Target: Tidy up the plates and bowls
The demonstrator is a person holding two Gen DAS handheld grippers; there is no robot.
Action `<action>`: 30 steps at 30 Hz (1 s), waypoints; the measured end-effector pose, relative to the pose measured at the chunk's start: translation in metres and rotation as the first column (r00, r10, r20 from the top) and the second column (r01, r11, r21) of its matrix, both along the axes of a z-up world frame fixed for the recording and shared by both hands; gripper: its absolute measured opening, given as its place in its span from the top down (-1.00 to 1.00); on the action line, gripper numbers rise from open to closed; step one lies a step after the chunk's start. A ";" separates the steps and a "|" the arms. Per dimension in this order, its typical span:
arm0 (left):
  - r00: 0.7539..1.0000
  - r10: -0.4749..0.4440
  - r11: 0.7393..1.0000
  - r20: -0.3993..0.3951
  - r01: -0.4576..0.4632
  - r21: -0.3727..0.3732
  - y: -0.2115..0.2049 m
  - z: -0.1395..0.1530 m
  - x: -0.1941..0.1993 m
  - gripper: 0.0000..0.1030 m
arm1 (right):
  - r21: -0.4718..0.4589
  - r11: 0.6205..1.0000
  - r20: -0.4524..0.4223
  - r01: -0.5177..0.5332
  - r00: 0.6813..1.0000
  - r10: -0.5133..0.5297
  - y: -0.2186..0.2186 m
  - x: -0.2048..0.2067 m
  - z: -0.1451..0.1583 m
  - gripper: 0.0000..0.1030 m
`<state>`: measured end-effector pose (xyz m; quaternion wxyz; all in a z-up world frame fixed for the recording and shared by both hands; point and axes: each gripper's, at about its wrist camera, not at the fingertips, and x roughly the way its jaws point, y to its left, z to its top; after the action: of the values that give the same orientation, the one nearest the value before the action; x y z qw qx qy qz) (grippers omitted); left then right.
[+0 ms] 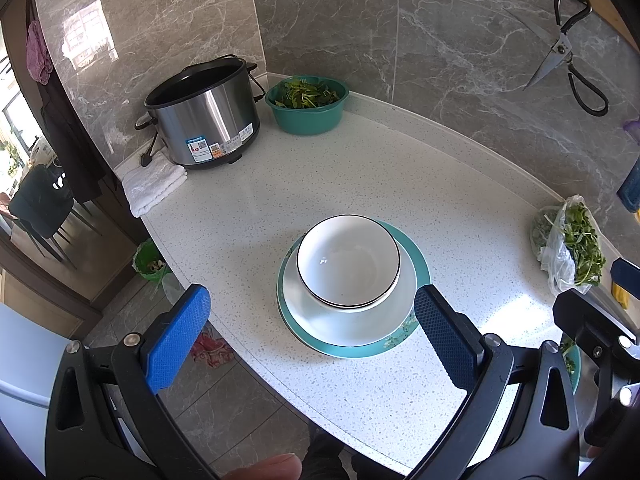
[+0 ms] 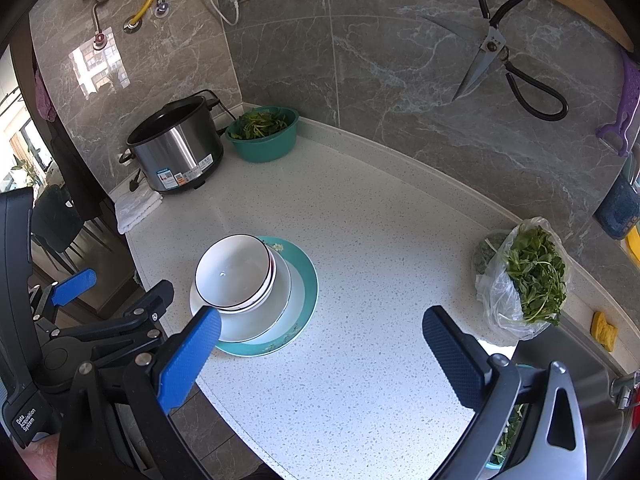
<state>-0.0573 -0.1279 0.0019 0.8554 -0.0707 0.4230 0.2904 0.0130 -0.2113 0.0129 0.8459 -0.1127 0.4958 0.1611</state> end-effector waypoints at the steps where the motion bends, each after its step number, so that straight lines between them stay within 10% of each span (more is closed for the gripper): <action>1: 1.000 0.000 1.000 0.000 0.000 0.000 0.000 0.000 0.000 -1.00 | -0.001 1.000 0.000 0.000 1.000 0.000 0.000 0.000 0.000 -1.00; 30: 1.000 0.004 1.000 -0.002 -0.004 -0.005 -0.002 -0.004 0.004 -1.00 | -0.001 1.000 -0.005 -0.002 1.000 0.002 0.000 0.002 -0.002 -1.00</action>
<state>-0.0533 -0.1302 -0.0026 0.8542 -0.0733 0.4245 0.2911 0.0149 -0.2118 0.0112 0.8445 -0.1133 0.4977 0.1618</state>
